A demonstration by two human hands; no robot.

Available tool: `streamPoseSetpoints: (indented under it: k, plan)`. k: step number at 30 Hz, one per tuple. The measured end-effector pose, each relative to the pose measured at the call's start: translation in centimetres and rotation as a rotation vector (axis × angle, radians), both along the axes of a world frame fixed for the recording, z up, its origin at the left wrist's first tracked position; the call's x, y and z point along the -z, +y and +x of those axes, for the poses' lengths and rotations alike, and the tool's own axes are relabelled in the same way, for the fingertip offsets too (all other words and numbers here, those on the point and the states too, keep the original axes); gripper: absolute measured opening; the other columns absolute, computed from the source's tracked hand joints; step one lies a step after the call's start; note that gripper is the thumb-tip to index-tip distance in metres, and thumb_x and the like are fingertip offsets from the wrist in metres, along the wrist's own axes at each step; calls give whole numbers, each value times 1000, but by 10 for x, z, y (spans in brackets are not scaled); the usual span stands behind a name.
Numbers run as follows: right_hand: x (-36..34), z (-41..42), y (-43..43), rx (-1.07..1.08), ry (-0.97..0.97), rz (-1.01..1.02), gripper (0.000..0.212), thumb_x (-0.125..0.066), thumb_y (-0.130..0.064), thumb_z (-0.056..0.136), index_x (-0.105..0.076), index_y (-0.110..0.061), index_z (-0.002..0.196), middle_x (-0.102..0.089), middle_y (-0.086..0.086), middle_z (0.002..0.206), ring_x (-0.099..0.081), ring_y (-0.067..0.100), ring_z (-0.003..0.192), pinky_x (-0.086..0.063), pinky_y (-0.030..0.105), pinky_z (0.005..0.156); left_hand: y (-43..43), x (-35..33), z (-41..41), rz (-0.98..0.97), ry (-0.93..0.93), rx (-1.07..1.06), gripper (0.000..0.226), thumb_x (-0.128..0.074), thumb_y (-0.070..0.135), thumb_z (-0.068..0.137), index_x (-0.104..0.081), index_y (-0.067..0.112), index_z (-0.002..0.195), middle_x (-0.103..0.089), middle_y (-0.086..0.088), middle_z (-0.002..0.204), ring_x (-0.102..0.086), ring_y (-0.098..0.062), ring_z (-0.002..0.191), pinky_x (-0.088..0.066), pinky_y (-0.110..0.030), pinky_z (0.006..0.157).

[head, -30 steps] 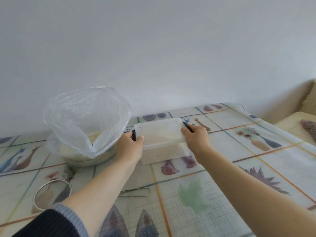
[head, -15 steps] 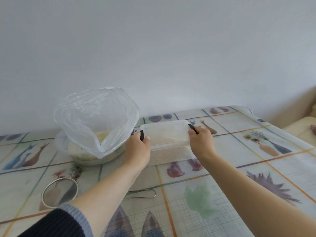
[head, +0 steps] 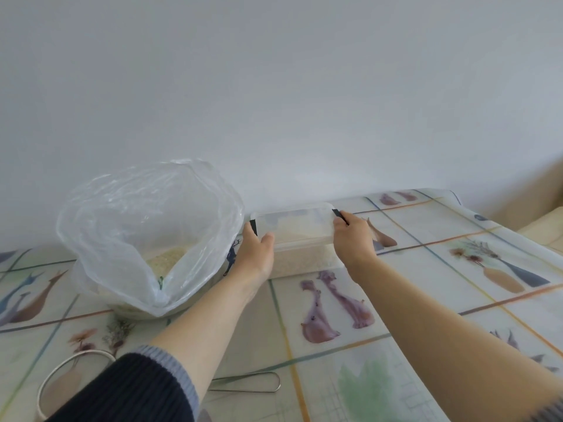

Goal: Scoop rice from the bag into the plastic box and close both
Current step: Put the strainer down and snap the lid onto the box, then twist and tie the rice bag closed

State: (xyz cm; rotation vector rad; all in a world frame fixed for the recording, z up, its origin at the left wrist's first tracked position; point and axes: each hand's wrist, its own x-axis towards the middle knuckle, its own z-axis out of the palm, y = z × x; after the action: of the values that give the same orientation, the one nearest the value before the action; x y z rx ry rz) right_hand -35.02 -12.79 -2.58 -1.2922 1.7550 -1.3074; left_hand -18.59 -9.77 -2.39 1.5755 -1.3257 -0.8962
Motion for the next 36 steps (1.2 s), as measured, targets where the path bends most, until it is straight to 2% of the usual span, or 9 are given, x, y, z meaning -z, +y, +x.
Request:
streamPoseSetpoints:
  k: [7,11,13,15,23,27,30,33,36]
  plan:
    - [-5,-1,-5,-22,-41,38,24,-35,-21,101,-58,-15,106,-46,0,71,-38,15,55,-29,27,48,-3,-2,-5,45,74,-54,60,-37,27,100,-15,19,156,-35,-5,156,-36,-28,136,-30,-36,99]
    - [-14,-4,8,-25,44,53,59,-48,-35,98,-26,-15,150,-52,11,130,-55,28,103,-45,35,77,21,-7,-7,108,126,-116,57,-38,42,99,-37,8,146,-49,-5,139,-46,-25,121,-34,-32,90]
    - [-14,-2,15,-33,118,-43,68,-54,-37,95,-22,-14,151,-41,11,147,-45,29,127,-44,44,97,36,-6,-1,60,130,-63,33,-41,43,99,-54,19,116,-50,11,109,-49,-9,95,-34,-25,76]
    - [-15,7,25,-50,213,-146,72,-61,-34,92,-23,-15,150,-37,8,150,-37,26,135,-36,39,104,56,-8,11,21,94,-12,22,-48,38,96,-40,33,77,-36,19,81,-35,1,68,-27,-20,58]
    - [-43,93,63,-421,378,-290,111,-82,-18,73,-4,-22,153,-33,5,146,-45,21,125,-39,26,90,126,-18,86,33,-14,65,24,-67,29,80,-73,6,78,-74,-8,78,-67,-22,76,-53,-37,80]
    - [-52,134,74,-680,272,-196,140,-92,-30,57,10,-19,153,-29,1,154,-33,21,138,-38,43,108,148,-25,134,-103,-78,-87,20,-79,23,75,-70,6,66,-66,3,53,-58,-10,50,-52,-35,59]
    - [-60,157,77,-717,189,-178,144,-95,-30,52,10,-19,151,-31,1,152,-31,22,139,-31,48,113,153,-33,161,-280,-335,-317,46,-91,38,57,-56,16,79,-58,8,74,-54,-6,66,-37,-15,56]
    - [-64,175,73,-704,164,-130,148,-96,-29,53,16,-20,151,-25,2,156,-27,23,142,-26,48,115,141,-38,174,-331,-534,-292,77,-92,44,51,-53,14,110,-54,2,108,-51,-20,102,-44,-34,86]
    - [-67,183,68,-727,111,-104,144,-95,-25,55,13,-19,151,-33,-1,150,-38,17,135,-32,37,109,120,-44,174,-335,-444,-38,70,-92,33,55,-59,19,116,-64,2,110,-59,-21,106,-49,-38,90]
